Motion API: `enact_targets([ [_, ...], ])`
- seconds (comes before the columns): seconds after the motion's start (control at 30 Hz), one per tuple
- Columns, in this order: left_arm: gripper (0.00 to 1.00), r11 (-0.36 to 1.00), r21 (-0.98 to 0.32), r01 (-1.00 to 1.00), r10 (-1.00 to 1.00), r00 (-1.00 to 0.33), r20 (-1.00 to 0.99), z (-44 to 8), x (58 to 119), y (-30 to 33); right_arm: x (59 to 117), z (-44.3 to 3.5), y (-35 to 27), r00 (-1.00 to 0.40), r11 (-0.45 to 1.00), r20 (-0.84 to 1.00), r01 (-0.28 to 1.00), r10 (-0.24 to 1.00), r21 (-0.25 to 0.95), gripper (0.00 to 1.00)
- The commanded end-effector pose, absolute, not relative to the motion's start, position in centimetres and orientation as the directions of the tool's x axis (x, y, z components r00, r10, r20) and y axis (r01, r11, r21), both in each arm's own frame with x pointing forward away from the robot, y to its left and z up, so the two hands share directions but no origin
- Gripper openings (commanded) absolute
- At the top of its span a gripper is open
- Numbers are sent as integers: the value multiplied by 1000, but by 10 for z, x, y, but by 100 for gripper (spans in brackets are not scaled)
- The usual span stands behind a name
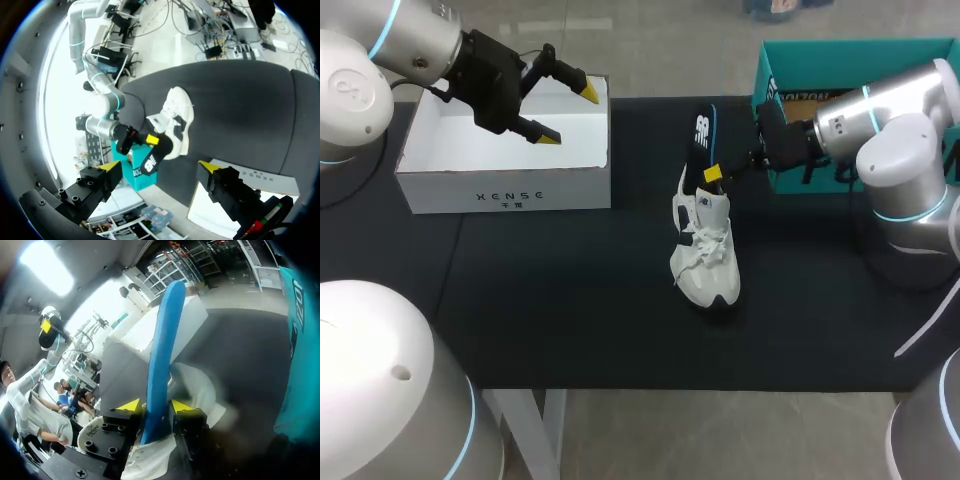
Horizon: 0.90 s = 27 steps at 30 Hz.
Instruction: Take the shoe out of the shoebox, open the shoe tongue, remove and reinsert the insole, then place the shoe into the shoebox
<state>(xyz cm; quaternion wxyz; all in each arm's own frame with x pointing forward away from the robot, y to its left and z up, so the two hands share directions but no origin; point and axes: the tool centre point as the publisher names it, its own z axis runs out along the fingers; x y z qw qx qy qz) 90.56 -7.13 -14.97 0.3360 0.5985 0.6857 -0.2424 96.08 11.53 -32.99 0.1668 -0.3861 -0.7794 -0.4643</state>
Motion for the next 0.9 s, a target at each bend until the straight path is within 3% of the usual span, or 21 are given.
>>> enact_targets([
  [0.03,100,167,71,983,660,-58,-749,-149,905,-71,966,-329,115,-641,282,620,762,453,582,25],
  [0.07,100,167,71,983,660,-58,-749,-149,905,-71,965,-331,115,-640,283,621,764,453,580,0],
  [0.6,100,167,71,983,660,-58,-749,-149,905,-71,917,-370,120,-540,260,707,841,456,474,0],
  [0.63,100,167,71,983,660,-58,-749,-149,905,-71,918,-369,119,-538,257,707,842,459,474,4],
  [0.7,100,167,71,983,660,-58,-749,-149,905,-71,924,-363,117,-551,261,693,834,466,487,33],
  [0.9,100,167,71,983,660,-58,-749,-149,905,-71,955,-342,113,-598,285,647,799,473,530,31],
])
